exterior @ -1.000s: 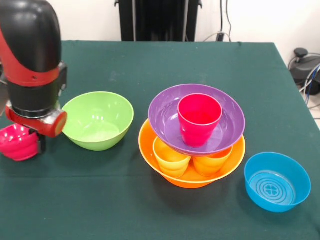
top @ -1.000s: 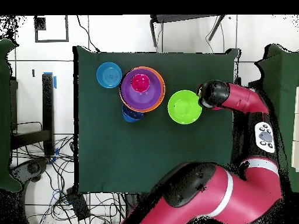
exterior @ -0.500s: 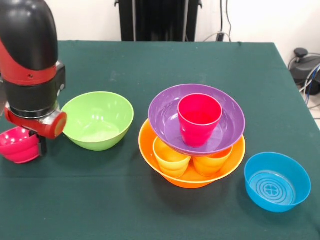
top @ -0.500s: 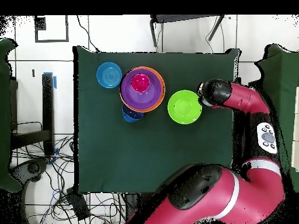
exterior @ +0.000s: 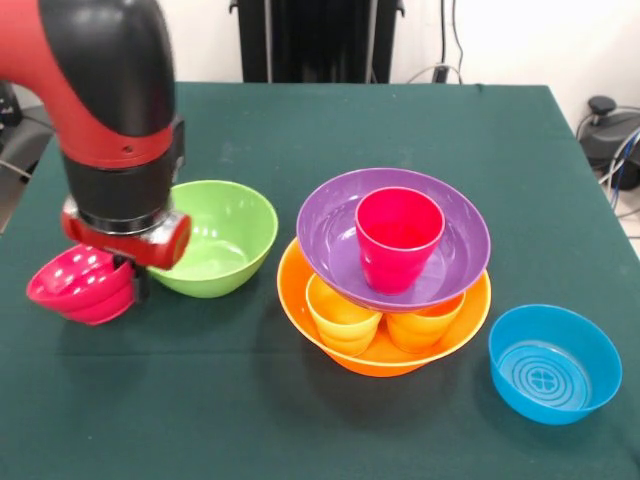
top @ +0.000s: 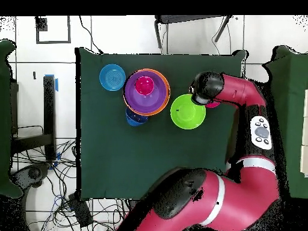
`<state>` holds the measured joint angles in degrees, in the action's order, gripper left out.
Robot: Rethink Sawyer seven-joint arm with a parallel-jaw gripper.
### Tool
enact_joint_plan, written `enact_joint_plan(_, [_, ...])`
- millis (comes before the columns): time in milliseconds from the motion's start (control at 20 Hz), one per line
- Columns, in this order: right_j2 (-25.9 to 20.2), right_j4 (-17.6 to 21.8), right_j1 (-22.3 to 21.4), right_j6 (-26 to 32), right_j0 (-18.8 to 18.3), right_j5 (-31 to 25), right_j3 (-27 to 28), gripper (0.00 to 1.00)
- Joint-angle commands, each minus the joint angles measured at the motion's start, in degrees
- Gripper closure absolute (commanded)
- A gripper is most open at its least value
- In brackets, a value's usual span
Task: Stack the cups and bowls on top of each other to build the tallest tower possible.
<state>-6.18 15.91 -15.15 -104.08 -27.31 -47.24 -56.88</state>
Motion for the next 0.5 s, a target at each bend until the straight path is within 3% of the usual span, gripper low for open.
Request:
enact_joint_plan(50, [-1.9,2.2,-3.5,7.5,5.4,-15.4,6.8,1.00])
enact_joint_plan(500, [-1.4,2.9,-4.6,7.2,7.7,-22.6,11.2,1.00])
